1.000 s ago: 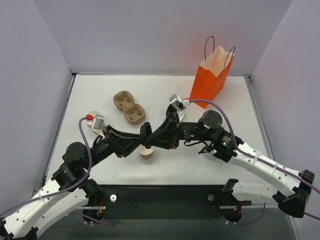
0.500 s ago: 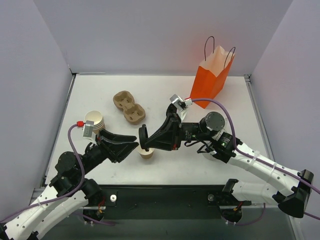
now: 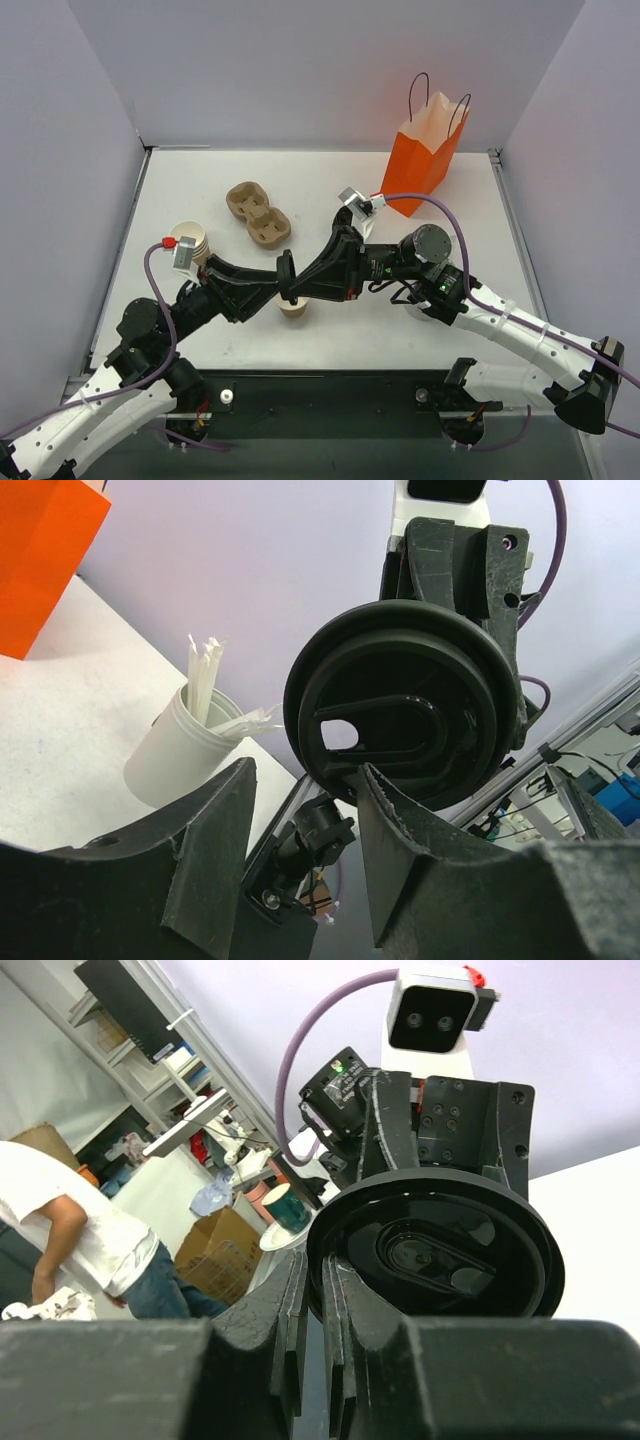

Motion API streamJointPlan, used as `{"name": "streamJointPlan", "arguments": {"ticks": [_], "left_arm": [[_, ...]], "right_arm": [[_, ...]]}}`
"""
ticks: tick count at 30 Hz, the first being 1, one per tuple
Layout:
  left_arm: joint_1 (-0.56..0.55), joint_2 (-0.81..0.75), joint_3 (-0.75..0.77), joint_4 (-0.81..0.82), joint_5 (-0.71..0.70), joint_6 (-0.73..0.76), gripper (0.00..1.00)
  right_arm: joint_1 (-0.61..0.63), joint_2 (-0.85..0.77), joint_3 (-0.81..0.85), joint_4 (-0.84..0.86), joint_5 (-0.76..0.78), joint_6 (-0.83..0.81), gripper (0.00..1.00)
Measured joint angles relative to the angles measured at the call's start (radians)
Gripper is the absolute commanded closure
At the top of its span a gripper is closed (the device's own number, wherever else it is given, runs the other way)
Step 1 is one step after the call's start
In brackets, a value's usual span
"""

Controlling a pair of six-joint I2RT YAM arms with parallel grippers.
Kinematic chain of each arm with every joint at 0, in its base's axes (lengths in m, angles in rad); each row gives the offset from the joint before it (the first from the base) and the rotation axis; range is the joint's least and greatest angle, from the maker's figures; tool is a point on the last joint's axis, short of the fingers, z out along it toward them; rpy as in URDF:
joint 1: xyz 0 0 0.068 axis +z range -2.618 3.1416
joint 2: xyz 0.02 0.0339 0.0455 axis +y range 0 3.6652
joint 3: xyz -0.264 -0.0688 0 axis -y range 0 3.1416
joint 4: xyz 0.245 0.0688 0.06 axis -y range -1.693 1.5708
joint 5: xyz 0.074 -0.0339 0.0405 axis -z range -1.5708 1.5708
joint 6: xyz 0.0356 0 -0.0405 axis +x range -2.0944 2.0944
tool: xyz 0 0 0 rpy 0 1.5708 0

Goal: Pack the takeout coffee

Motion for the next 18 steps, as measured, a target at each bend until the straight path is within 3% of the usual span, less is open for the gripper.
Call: {"name": "streamJointPlan", "arguments": {"ticks": [18], "left_arm": [[0.000, 0.038, -0.018, 0.158, 0.016, -0.091, 0.52]], "right_arm": [[0.000, 0.001, -0.023, 0.076, -0.034, 0.051, 0.91]]}}
